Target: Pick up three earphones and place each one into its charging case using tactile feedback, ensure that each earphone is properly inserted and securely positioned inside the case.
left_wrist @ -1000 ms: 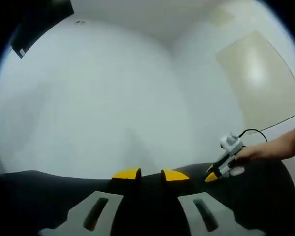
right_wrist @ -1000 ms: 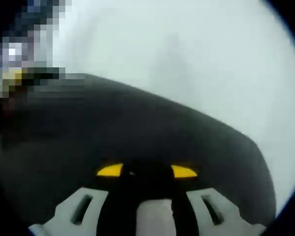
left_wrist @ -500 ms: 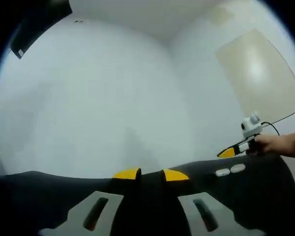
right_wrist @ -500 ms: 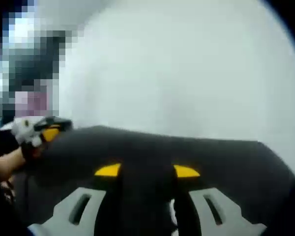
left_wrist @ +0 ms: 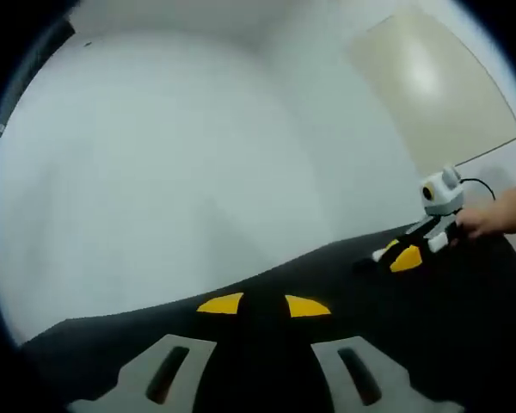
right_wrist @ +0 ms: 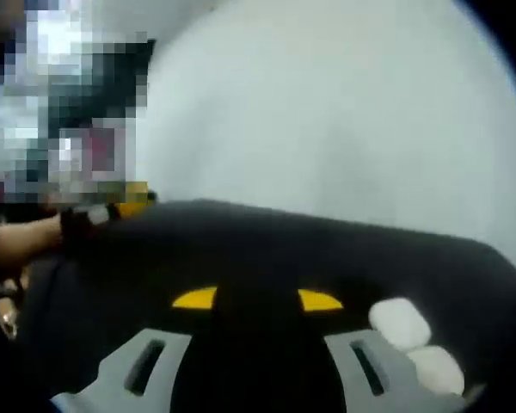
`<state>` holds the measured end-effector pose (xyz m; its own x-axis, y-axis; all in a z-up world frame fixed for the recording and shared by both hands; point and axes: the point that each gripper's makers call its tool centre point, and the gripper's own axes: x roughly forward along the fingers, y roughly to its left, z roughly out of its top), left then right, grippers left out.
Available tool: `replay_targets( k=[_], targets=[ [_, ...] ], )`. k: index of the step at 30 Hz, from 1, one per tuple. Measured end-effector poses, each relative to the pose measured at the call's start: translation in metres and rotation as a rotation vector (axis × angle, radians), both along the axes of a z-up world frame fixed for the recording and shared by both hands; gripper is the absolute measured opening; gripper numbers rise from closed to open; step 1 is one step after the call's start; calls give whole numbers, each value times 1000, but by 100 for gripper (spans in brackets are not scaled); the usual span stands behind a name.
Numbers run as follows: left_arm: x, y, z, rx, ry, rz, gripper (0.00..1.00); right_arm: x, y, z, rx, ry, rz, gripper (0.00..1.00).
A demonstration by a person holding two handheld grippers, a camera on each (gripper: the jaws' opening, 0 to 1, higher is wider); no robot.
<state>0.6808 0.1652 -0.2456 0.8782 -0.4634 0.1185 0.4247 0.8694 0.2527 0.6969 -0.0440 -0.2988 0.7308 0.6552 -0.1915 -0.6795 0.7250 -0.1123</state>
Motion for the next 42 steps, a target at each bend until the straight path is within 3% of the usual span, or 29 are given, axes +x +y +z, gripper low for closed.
replay_targets(
  k=[2, 5, 7, 12, 15, 20, 22, 23, 24, 25, 26, 29, 37, 42],
  targets=[
    [-1, -2, -3, 31, -3, 2, 15, 2, -1, -3, -62, -37, -19, 35],
    [0, -1, -3, 63, -3, 21, 15, 4, 0, -7, -76, -20, -27, 35],
    [-2, 7, -5, 87, 31, 78, 15, 2, 0, -5, -56, -22, -33, 35],
    [-18, 13, 2, 115, 44, 88, 20, 4, -3, -3, -35, -24, -42, 35],
    [-27, 23, 16, 36, -2, 96, 27, 5, -1, -6, -70, -35, -45, 35],
    [-37, 41, 19, 6, -67, 134, 31, 5, -1, -4, -73, -50, -40, 35],
    [-41, 42, 14, -84, -54, 144, 29, 6, -2, -4, -66, -49, -42, 35],
    [-38, 47, 4, -91, -28, 159, 27, 7, -2, -3, -64, -49, -44, 35],
    [-34, 52, -4, -56, 70, 219, 26, 6, -3, -3, -63, -50, -46, 35],
    [-33, 45, 3, -54, 9, 190, 23, 7, -3, -3, -64, -51, -49, 35],
    [-34, 41, 3, -23, -3, 183, 20, 7, -4, -3, -65, -52, -52, 35],
    [-35, 26, -11, 73, 35, 171, 21, 8, -4, -4, -66, -50, -53, 35],
    [-38, 18, -13, 97, 31, 140, 24, 8, -5, -6, -82, -49, -51, 35],
    [-46, 4, -15, 108, 35, 70, 24, 6, -4, -6, -71, -39, -37, 35]
  ],
)
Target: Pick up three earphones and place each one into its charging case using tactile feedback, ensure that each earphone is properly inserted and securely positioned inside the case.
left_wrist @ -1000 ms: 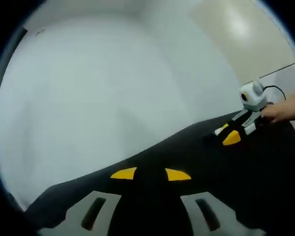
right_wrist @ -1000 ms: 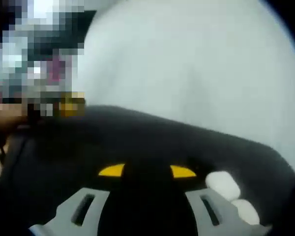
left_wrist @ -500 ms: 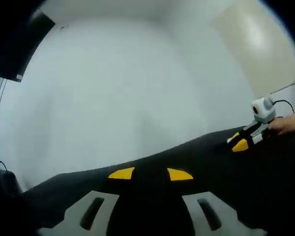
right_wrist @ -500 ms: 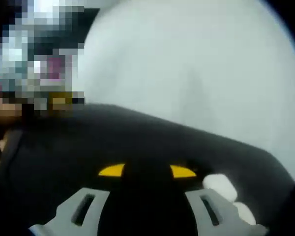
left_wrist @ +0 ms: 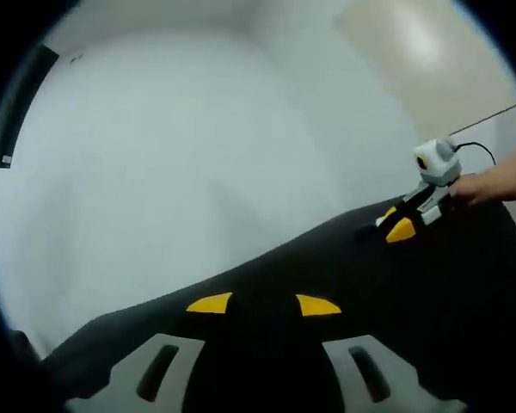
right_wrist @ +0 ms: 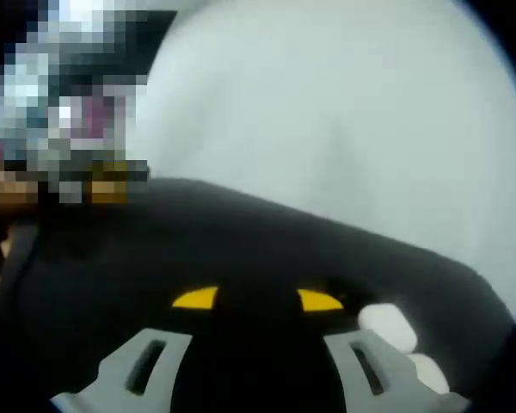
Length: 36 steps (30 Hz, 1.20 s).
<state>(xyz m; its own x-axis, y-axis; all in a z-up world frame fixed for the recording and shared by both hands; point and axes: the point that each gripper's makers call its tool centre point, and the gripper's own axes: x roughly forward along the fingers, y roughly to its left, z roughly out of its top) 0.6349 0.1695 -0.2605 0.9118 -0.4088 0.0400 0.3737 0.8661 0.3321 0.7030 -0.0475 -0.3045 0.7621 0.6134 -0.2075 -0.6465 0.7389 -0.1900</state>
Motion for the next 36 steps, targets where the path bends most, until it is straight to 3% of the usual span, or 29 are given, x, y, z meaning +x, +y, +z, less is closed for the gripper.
replay_targets(
  k=[5, 8, 11, 13, 17, 21, 28, 36],
  targets=[
    [0, 1, 3, -23, -10, -50, 24, -6, 3, 12, 115, 20, 27, 34],
    [-2, 6, 15, -86, -45, -64, 24, -5, -3, 24, 237, 40, 27, 33],
    [-11, 10, 29, -162, -97, -90, 24, -4, -12, 30, 303, 45, 22, 32],
    [-7, 26, 33, -199, -116, -65, 24, -4, -14, 35, 349, 47, 31, 32],
    [-2, 30, 32, -216, -108, -70, 26, -5, -13, 38, 370, 45, 31, 32],
    [-3, 30, 34, -211, -129, -74, 27, -5, -12, 38, 337, 18, 33, 35],
    [-9, 27, 37, -221, -142, -63, 27, -6, -11, 32, 303, 27, 26, 35],
    [-2, 26, 30, -202, -120, -70, 27, -6, -10, 29, 272, 21, 24, 35]
  ],
)
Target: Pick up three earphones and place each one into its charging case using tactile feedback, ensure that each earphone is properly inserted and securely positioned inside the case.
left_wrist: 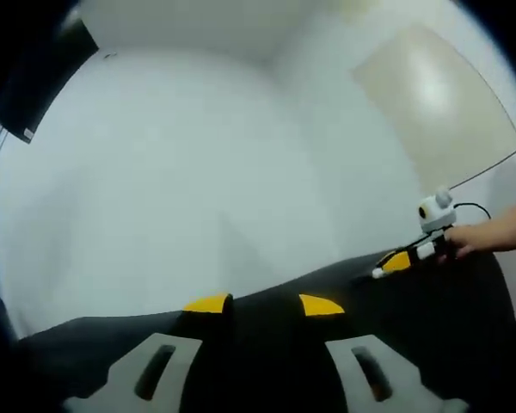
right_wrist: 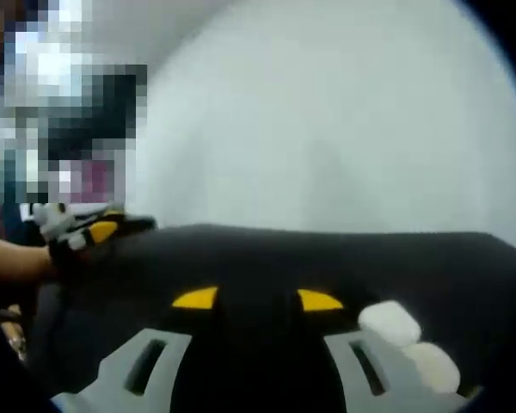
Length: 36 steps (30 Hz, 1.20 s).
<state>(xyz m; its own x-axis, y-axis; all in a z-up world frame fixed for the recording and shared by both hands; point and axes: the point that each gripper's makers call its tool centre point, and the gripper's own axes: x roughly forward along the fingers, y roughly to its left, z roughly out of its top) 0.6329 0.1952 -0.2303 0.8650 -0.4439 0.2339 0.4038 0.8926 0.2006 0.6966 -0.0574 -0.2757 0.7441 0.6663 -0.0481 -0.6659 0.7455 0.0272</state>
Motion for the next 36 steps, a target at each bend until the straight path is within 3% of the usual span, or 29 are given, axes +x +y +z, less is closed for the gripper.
replay_targets(
  k=[12, 21, 36],
  targets=[
    [2, -9, -10, 79, 17, 13, 26, -1, 0, -6, -66, -12, -5, 35],
    [-1, -7, -7, 65, 8, 30, 25, 0, 1, -11, -114, -18, -5, 35],
    [0, -10, -8, 86, 12, 35, 26, 2, 0, -11, -115, -20, -5, 35]
  ],
)
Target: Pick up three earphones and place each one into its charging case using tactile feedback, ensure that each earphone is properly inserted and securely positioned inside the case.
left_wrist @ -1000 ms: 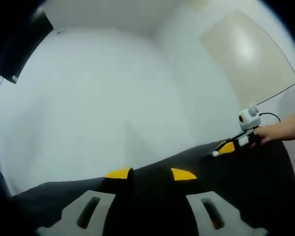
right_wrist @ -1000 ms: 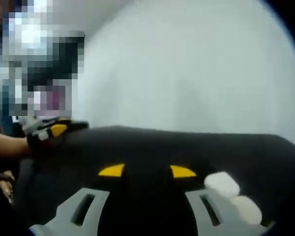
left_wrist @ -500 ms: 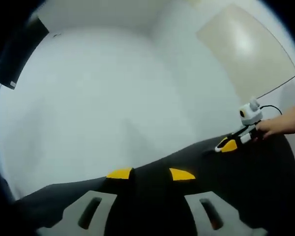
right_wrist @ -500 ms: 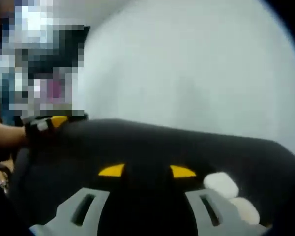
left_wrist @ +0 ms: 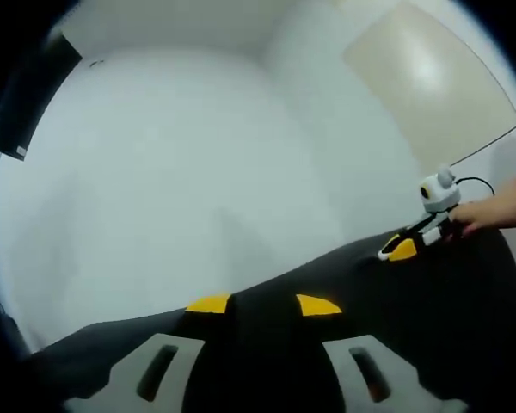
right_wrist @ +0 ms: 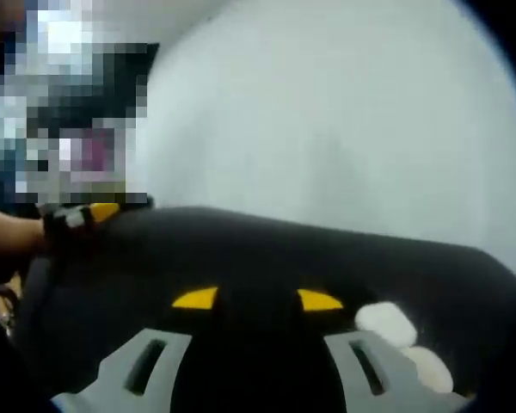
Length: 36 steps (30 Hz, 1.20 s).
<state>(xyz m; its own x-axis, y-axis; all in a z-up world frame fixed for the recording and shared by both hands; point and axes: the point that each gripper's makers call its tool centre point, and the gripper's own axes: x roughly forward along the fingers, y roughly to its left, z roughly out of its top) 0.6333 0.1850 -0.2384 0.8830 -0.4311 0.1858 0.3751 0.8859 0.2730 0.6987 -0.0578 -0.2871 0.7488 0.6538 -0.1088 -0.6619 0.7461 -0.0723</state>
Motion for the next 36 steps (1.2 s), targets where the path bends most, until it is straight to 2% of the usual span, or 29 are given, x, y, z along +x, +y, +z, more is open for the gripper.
replay_targets(
  k=[9, 11, 13, 15, 18, 21, 25, 36],
  targets=[
    [-9, -12, -1, 11, 19, -13, 26, -1, 2, 5, 20, -15, 11, 35],
    [-9, -12, -3, 18, 29, -13, 26, -1, 2, 9, 60, -11, 12, 35],
    [-10, -13, -5, 21, 38, -14, 26, 0, -2, 16, 139, 16, -7, 32],
    [-10, -9, -1, -10, 33, -18, 27, 0, -7, 24, 222, 36, -5, 29],
    [-10, -2, 4, -59, 27, -7, 27, 0, -13, 24, 217, 24, -6, 29],
    [-10, -1, 4, -67, 27, -5, 27, -2, -8, 23, 204, 21, 12, 29],
    [-11, -6, 0, -39, 38, -11, 27, 0, -8, 19, 167, 21, -6, 29],
    [-8, -7, -6, -3, 56, -8, 27, 0, -7, 16, 139, 9, -5, 29]
  ],
)
